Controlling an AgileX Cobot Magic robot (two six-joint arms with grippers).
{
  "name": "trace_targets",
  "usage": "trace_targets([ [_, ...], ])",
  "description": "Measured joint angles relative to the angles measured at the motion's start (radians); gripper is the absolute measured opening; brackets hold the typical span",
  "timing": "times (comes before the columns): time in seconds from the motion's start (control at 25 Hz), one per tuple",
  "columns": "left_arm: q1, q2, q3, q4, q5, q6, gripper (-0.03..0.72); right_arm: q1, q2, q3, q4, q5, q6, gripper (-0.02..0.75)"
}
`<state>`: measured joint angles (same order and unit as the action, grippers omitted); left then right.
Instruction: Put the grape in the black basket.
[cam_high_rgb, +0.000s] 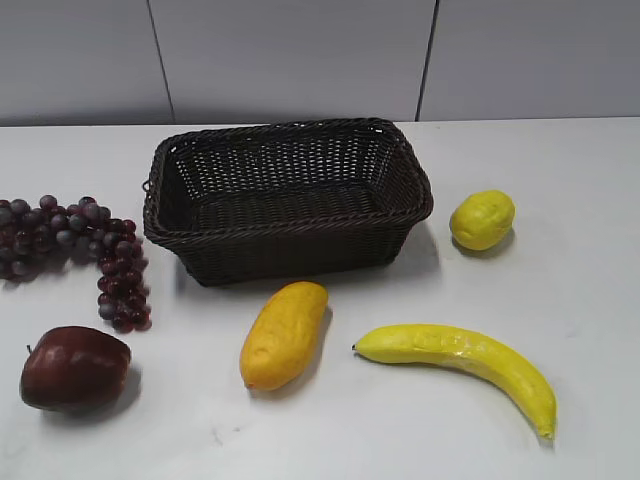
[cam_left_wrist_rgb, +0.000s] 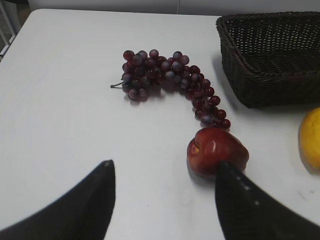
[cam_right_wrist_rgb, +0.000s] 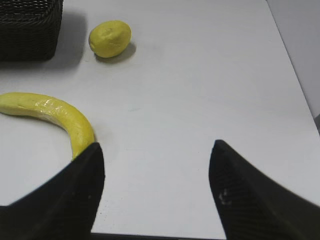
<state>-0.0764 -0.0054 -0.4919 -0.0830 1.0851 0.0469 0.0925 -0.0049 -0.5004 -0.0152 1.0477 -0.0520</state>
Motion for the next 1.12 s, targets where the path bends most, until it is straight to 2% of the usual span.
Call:
trace_targets([
  [0.76,0.0,0.0,0.0,0.011,-0.008,-0.001,0.588,0.0,0.0,0.0,0.0,0.0,0.0,0.5],
  [1.12,0.0,0.166,-0.026,0.019,-0.091,-0.001,0.588,0.0,0.0,0.0,0.0,0.0,0.0,0.501],
])
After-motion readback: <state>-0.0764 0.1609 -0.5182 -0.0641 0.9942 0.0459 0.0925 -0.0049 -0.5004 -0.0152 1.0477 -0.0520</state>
